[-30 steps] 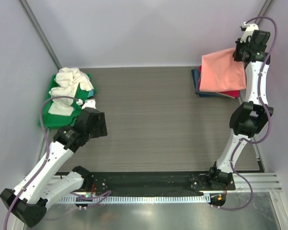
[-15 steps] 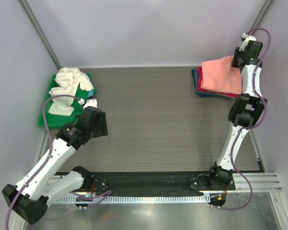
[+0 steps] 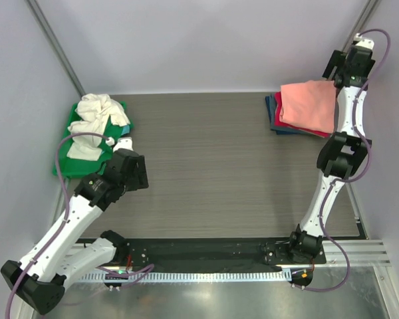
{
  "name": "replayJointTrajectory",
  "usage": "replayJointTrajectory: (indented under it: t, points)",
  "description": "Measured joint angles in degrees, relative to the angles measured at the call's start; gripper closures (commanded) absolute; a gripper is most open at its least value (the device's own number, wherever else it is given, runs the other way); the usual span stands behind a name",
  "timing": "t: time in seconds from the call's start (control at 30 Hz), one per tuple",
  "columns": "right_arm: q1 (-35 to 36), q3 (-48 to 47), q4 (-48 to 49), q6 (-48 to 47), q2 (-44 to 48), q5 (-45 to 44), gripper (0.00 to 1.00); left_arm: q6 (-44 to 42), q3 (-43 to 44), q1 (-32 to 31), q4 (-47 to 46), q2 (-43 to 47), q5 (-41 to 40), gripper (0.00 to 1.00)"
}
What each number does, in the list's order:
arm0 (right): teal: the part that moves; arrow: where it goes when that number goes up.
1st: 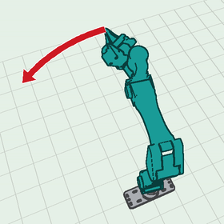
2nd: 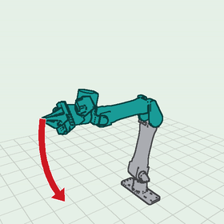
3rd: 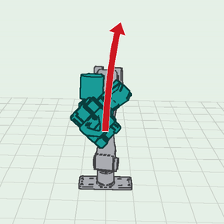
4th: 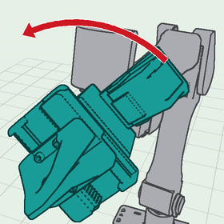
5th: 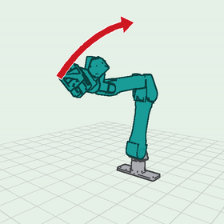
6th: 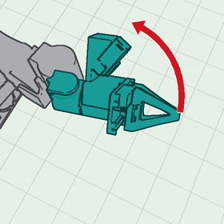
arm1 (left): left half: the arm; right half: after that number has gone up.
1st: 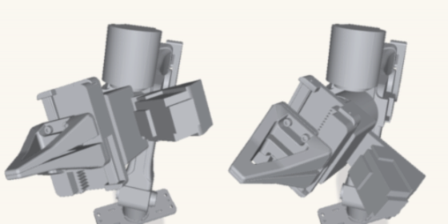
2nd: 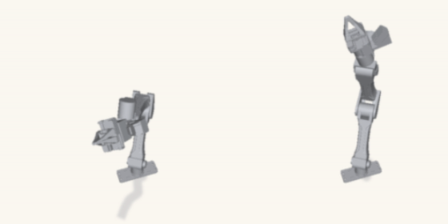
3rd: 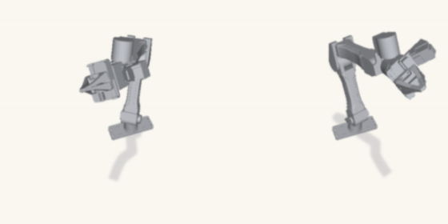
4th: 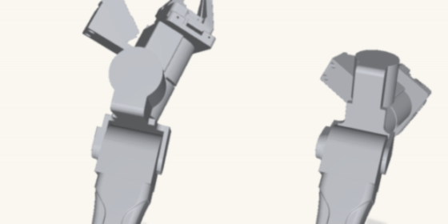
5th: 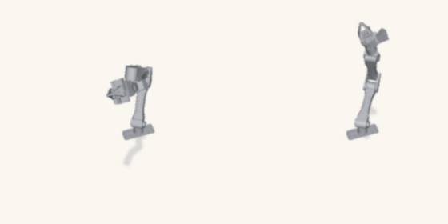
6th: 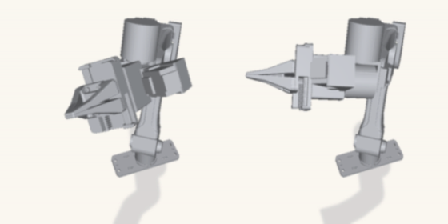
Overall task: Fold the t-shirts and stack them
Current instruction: Neatly place the folded tshirt to the corner
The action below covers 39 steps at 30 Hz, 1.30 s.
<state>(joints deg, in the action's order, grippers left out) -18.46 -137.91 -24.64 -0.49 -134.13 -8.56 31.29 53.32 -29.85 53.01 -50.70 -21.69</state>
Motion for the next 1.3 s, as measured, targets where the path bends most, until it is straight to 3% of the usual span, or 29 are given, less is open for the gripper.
replayJointTrajectory:
  t: [0.2,0.37,0.7,1.0,1.3]
  points:
    - [0.0,13.2,3.8,6.1,15.6,4.8,0.02,0.0,0.0,0.0,0.0,2.8,0.0,0.32]
    - [0.0,20.9,9.5,10.7,23.4,14.8,0.17,0.0,0.0,0.0,0.0,4.7,0.1,0.32]
    - [0.3,28.8,13.6,12.1,13.6,18.8,0.22,0.0,0.0,0.0,0.0,5.2,0.3,0.32]
    - [1.9,25.8,18.7,11.0,1.3,18.3,0.23,0.0,0.0,0.0,0.0,3.5,0.3,0.32]
    - [5.0,23.7,15.8,10.0,5.7,16.4,0.11,0.0,0.0,0.0,0.0,3.4,0.2,0.32]
